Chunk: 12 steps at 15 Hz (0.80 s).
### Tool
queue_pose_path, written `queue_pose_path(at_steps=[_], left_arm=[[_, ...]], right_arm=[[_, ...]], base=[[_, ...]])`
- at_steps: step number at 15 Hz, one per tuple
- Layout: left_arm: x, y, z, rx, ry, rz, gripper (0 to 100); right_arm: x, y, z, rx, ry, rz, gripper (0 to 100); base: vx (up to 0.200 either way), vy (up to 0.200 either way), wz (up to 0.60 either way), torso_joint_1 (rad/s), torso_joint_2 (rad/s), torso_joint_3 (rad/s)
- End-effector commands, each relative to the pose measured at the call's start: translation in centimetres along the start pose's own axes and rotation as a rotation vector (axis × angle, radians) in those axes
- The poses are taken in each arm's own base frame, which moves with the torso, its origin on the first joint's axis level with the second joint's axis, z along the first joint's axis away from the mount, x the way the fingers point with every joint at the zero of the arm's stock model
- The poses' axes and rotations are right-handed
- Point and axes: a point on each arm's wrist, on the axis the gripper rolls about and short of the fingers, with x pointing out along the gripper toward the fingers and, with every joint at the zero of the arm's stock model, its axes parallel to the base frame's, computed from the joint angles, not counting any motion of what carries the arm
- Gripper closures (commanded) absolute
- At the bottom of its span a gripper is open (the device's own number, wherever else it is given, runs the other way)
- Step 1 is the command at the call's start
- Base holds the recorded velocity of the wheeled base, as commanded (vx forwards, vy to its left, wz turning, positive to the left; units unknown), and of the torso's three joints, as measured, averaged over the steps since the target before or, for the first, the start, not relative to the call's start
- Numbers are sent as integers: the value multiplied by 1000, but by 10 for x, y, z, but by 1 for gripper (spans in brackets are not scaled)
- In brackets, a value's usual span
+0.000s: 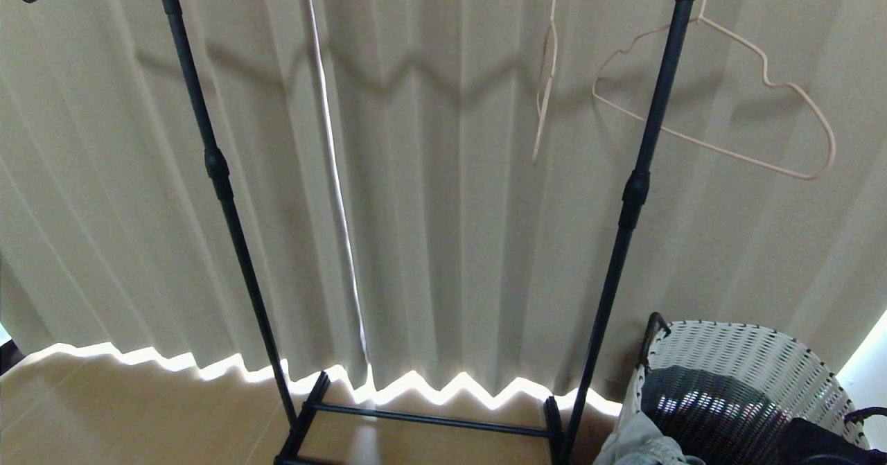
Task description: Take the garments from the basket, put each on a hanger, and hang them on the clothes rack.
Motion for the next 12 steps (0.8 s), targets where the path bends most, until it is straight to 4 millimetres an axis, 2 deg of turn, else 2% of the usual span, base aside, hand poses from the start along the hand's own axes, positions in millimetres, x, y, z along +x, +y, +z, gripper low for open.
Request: queue_pose_path(at_steps=[1,8,10,11,12], left_arm=[[0,0,0,0,2,1,0],[0,0,0,0,0,1,0],[0,0,0,0,0,1,0],[0,0,0,0,2,1,0],[0,0,0,0,0,1,0]], right_arm=[[18,2,0,-7,76,65,0],[36,-19,7,-9,38,-21,0],[38,-19,7,-7,19,-37,0],[38,-20,8,-7,17,-39,100],[38,-20,8,-8,11,-42,100]], base=[[0,0,0,0,0,0],[0,0,0,0,0,0],[0,0,0,0,0,0],[0,0,0,0,0,0],[0,0,0,0,0,0]])
